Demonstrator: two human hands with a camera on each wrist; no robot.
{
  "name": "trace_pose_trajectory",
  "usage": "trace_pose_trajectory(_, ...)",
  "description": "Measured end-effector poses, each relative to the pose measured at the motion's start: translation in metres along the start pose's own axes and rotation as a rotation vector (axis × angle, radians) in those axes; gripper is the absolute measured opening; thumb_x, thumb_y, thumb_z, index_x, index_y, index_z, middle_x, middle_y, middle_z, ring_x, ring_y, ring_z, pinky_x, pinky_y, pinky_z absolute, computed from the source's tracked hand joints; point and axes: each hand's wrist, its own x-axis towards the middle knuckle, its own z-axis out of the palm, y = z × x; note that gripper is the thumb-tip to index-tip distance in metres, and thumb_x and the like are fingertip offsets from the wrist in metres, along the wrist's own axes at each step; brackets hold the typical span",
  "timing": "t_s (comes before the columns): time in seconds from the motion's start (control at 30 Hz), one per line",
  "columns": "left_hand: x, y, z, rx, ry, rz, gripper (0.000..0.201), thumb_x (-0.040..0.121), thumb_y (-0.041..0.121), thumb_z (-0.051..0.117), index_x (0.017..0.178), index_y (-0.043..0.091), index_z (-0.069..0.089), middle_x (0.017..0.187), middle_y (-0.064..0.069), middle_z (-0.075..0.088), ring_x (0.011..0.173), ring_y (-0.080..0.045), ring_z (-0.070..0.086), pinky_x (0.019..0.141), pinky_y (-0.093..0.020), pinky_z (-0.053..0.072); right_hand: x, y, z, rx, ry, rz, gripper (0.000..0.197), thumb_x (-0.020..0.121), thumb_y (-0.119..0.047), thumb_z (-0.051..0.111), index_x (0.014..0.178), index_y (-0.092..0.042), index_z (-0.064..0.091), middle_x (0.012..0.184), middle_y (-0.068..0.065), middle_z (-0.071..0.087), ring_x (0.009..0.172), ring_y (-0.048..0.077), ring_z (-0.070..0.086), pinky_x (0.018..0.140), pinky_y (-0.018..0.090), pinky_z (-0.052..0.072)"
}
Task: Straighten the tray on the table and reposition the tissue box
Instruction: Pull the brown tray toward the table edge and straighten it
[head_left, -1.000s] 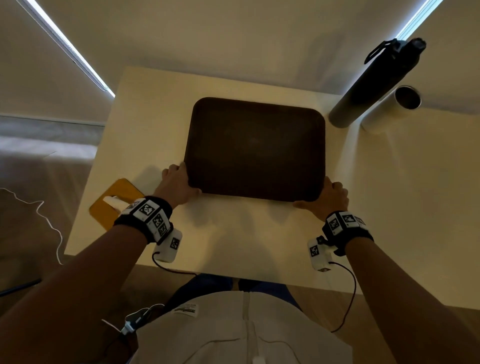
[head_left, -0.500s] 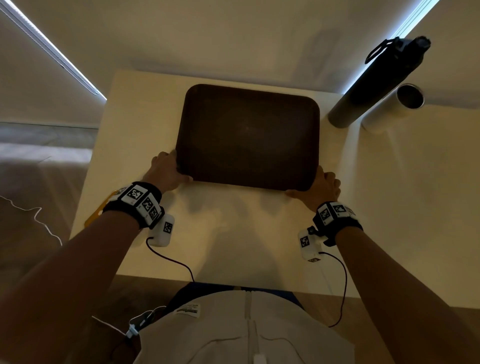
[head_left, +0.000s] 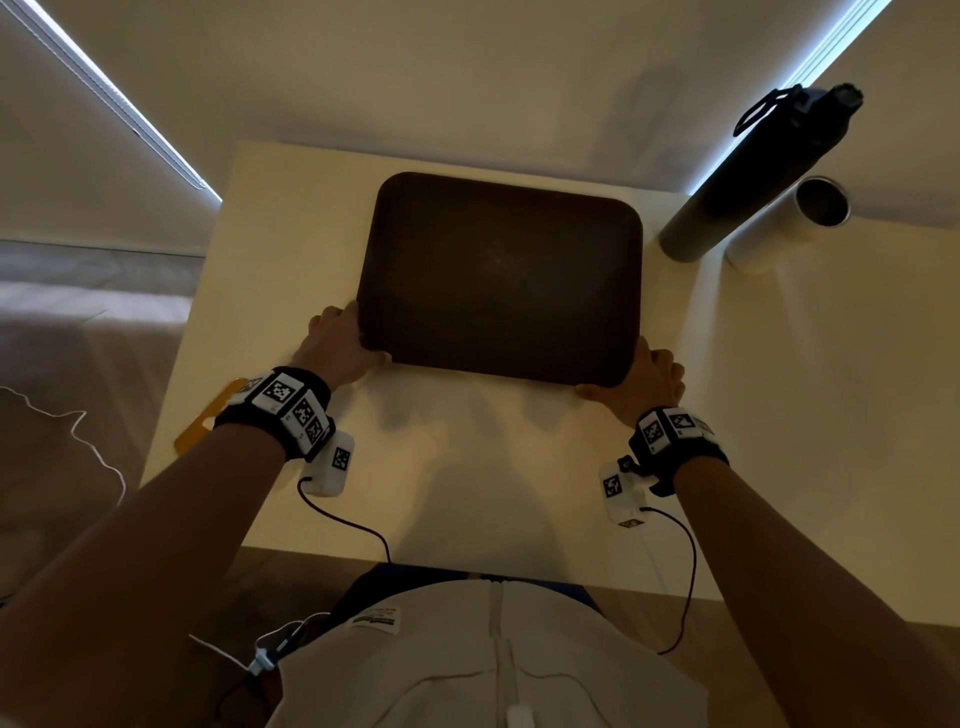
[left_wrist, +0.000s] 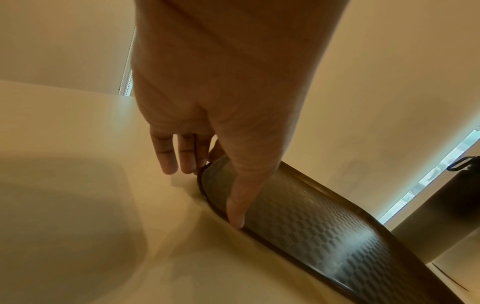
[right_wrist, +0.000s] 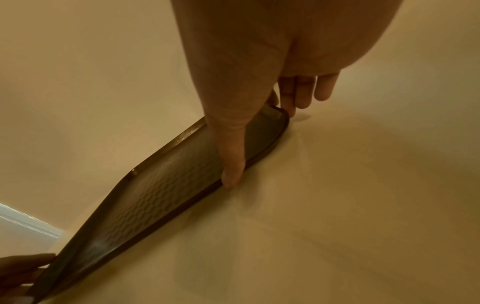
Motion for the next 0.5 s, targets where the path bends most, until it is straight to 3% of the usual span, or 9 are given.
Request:
trace_pose_trajectory(0.1,-0.01,-0.002,-0.005,-0.01,0.036,0.045,0.084,0.082,0.048,0.072,0.151,0.016,0.035,0.143,-0.021,0.045,0.135,-0.042,0.036,0.106,-0.054,0.036,-0.005,-0.001,-0.006,0.004,0.016,-0.034,0.107,0.057,-0.059,0.083,0.142,-0.025,0.028,0.145,0.012,0.027,0.131,0.039,0.026,0.109,0.053,0.028)
trace_pose_trajectory(0.2,-0.03,-0.014,-0.016,-0.051,0.111,0.088,0.082,0.087,0.048,0.068,0.154,0.016,0.034,0.153,-0.017,0.039,0.141,-0.039,0.032,0.112,-0.052,0.032,-0.013,-0.01,-0.01,-0.001,0.04,-0.137,0.114,0.061,-0.062,0.08,0.149,-0.024,0.02,0.152,0.009,0.017,0.138,0.038,0.015,0.114,0.053,0.019)
trace_pose_trajectory(0.3,-0.057,-0.04,-0.029,-0.104,0.197,0.142,0.075,0.087,0.045,0.071,0.15,0.016,0.042,0.151,-0.014,0.043,0.14,-0.035,0.037,0.113,-0.047,0.032,-0.028,-0.033,-0.009,0.021,0.052,-0.304,0.107,0.065,-0.061,0.077,0.149,-0.024,0.022,0.152,0.007,0.016,0.139,0.036,0.014,0.116,0.054,0.016)
trace_pose_trajectory(0.4,-0.088,-0.074,-0.044,-0.138,0.225,0.151,0.07,0.087,0.044,0.07,0.147,0.018,0.045,0.148,-0.01,0.046,0.134,-0.029,0.045,0.107,-0.04,0.037,-0.049,-0.065,0.001,-0.003,0.057,-0.528,0.099,0.07,-0.061,0.073,0.149,-0.026,0.024,0.153,0.008,0.02,0.14,0.035,0.014,0.115,0.055,0.017)
trace_pose_trajectory(0.47,-0.107,-0.099,-0.054,-0.152,0.22,0.144,0.062,0.089,0.043,0.069,0.145,0.027,0.048,0.146,-0.009,0.047,0.132,-0.027,0.047,0.101,-0.034,0.036,-0.066,-0.091,0.011,-0.027,-0.011,-0.674,0.098,0.072,-0.06,0.073,0.15,-0.026,0.023,0.153,0.009,0.021,0.14,0.034,0.014,0.115,0.053,0.016)
trace_pose_trajectory(0.5,-0.116,-0.112,-0.058,-0.159,0.21,0.151,0.056,0.089,0.044,0.068,0.14,0.038,0.047,0.144,-0.009,0.048,0.131,-0.026,0.047,0.101,-0.034,0.035,-0.075,-0.104,0.018,-0.04,-0.049,-0.739,0.098,0.073,-0.06,0.072,0.15,-0.025,0.024,0.153,0.008,0.022,0.14,0.032,0.014,0.115,0.051,0.017)
